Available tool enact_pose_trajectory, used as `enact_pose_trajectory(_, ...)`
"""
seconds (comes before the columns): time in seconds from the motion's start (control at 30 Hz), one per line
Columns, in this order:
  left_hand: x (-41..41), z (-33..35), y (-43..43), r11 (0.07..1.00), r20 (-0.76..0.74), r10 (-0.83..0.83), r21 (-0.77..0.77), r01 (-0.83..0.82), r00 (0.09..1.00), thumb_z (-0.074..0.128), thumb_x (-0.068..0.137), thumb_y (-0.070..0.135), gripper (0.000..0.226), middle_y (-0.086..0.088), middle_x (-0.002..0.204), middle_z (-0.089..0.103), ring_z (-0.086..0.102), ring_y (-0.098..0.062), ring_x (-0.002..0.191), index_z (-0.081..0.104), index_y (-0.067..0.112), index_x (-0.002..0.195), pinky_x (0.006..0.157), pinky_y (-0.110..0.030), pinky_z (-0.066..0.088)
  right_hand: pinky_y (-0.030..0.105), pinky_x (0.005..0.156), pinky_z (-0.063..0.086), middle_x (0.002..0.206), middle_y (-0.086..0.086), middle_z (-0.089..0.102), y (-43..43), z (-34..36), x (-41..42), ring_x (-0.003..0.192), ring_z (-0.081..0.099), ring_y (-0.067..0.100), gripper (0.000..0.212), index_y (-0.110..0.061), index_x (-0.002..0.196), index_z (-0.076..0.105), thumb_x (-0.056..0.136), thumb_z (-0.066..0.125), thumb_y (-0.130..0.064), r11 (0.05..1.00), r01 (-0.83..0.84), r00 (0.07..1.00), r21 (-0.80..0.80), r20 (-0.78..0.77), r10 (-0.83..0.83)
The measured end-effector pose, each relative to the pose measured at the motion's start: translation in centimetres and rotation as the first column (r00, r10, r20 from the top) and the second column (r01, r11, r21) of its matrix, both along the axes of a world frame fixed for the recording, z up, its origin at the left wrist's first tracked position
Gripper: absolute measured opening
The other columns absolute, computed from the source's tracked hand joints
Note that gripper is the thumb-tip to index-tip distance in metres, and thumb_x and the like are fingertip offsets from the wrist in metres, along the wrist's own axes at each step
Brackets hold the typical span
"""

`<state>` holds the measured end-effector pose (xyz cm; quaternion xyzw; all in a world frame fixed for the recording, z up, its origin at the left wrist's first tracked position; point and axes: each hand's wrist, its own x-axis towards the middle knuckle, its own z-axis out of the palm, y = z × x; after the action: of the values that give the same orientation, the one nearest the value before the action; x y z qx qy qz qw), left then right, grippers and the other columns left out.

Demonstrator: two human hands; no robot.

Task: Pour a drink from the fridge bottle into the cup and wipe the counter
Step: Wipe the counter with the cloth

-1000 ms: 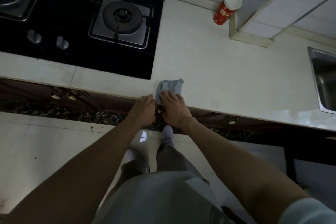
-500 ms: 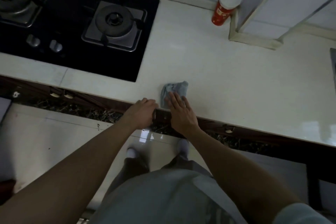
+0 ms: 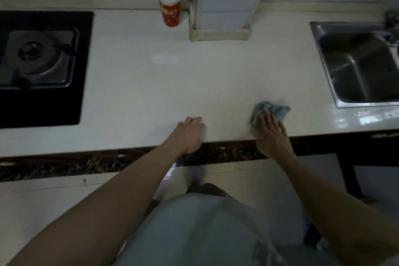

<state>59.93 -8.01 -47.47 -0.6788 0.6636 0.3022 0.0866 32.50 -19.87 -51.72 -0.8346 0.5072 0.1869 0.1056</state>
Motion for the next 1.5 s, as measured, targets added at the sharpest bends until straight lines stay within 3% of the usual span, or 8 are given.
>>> enact_pose_trajectory(0.23, -3.1, -1.1, -1.8, 0.998, 0.012, 0.059, 0.013, -0.059, 0.998, 0.05, 0.089, 0.011, 0.047, -0.011, 0.155, 0.025, 0.026, -0.03, 0.138, 0.048, 0.006, 0.135, 0.109, -0.047, 0.034, 0.043, 0.12, 0.004, 0.163, 0.009, -0.005, -6.2, 0.0, -4.6, 0.15, -0.007, 0.023, 0.069, -0.014, 0.156, 0.004, 0.1, 0.033, -0.043, 0.963, 0.26, 0.965, 0.077, 0.006, -0.261)
enact_pose_trajectory(0.43, -2.3, -2.4, -0.8, 0.998, -0.035, 0.06, 0.038, -0.058, 0.998, 0.053, 0.089, 0.015, 0.067, -0.008, 0.164, 0.006, 0.009, -0.029, 0.149, 0.028, 0.009, 0.151, 0.12, -0.047, 0.018, 0.05, 0.119, 0.007, 0.162, 0.016, 0.0, -11.2, -0.5, -1.0, 0.15, -0.002, 0.032, 0.075, -0.008, 0.154, 0.01, 0.099, 0.033, -0.053, 0.915, 0.398, 0.917, 0.069, -0.001, -0.398)
enact_pose_trajectory(0.7, -1.4, -2.4, 0.6, 0.964, -0.085, 0.259, -0.042, -0.263, 0.962, 0.051, 0.089, 0.015, 0.052, -0.015, 0.16, 0.017, 0.02, -0.033, 0.145, 0.045, 0.005, 0.14, 0.115, -0.048, 0.026, 0.052, 0.119, 0.002, 0.162, 0.015, -0.006, -14.2, 0.0, 9.5, 0.15, -0.008, 0.031, 0.075, -0.006, 0.155, 0.005, 0.099, 0.034, -0.048, 0.972, 0.222, 0.973, 0.082, 0.038, -0.226)
enact_pose_trajectory(0.97, 0.8, -2.0, 3.3, 0.938, -0.034, 0.343, 0.064, -0.34, 0.939, 0.048, 0.095, 0.019, 0.059, -0.002, 0.165, 0.001, 0.001, -0.026, 0.151, 0.03, 0.014, 0.151, 0.121, -0.052, 0.009, 0.05, 0.119, -0.004, 0.163, 0.011, -0.009, -7.2, -0.9, 26.0, 0.15, -0.011, 0.027, 0.084, -0.012, 0.155, 0.001, 0.094, 0.038, -0.055, 0.952, -0.288, 0.955, 0.106, 0.102, 0.278)
enact_pose_trajectory(1.1, 1.0, -1.9, 2.8, 0.935, -0.047, 0.354, 0.052, -0.351, 0.934, 0.052, 0.09, 0.016, 0.053, -0.009, 0.161, 0.017, 0.012, -0.029, 0.147, 0.042, 0.01, 0.142, 0.119, -0.053, 0.017, 0.051, 0.12, 0.0, 0.164, 0.008, -0.004, 0.1, -0.5, 33.0, 0.15, -0.008, 0.026, 0.082, -0.015, 0.155, 0.005, 0.092, 0.033, -0.059, 0.797, -0.596, 0.803, 0.102, 0.095, 0.588)
enact_pose_trajectory(1.3, 0.3, -2.4, 4.0, 0.891, -0.13, 0.444, -0.038, -0.452, 0.887, 0.044, 0.093, 0.012, 0.052, -0.021, 0.154, 0.033, 0.025, -0.035, 0.145, 0.04, 0.0, 0.143, 0.121, -0.049, 0.01, 0.046, 0.12, -0.002, 0.164, 0.003, 0.003, 7.3, 0.4, 36.0, 0.15, -0.006, 0.022, 0.072, -0.017, 0.155, 0.013, 0.096, 0.031, -0.054, 0.429, -0.895, 0.441, 0.121, 0.11, 0.891)
enact_pose_trajectory(1.37, 0.4, -2.4, 3.7, 0.933, 0.006, 0.357, -0.037, -0.357, 0.934, 0.045, 0.092, 0.019, 0.046, -0.017, 0.147, 0.044, 0.033, -0.033, 0.14, 0.051, 0.006, 0.135, 0.119, -0.05, 0.015, 0.044, 0.12, 0.001, 0.163, 0.003, 0.01, 6.6, 1.2, 34.6, 0.151, 0.0, 0.021, 0.061, -0.018, 0.154, 0.022, 0.1, 0.03, -0.045, 0.356, -0.931, 0.364, 0.081, 0.127, 0.923)
enact_pose_trajectory(1.5, 1.1, -2.0, 2.9, 0.959, 0.038, 0.28, 0.033, -0.281, 0.959, 0.05, 0.091, 0.02, 0.05, -0.01, 0.147, 0.042, 0.031, -0.03, 0.138, 0.044, 0.008, 0.139, 0.116, -0.048, 0.023, 0.046, 0.107, 0.04, 0.132, 0.01, 0.061, 3.1, 1.2, 30.1, 0.129, 0.053, 0.027, 0.041, -0.012, 0.121, 0.067, 0.095, 0.039, -0.027, 0.241, -0.96, 0.195, -0.142, 0.275, 0.941)
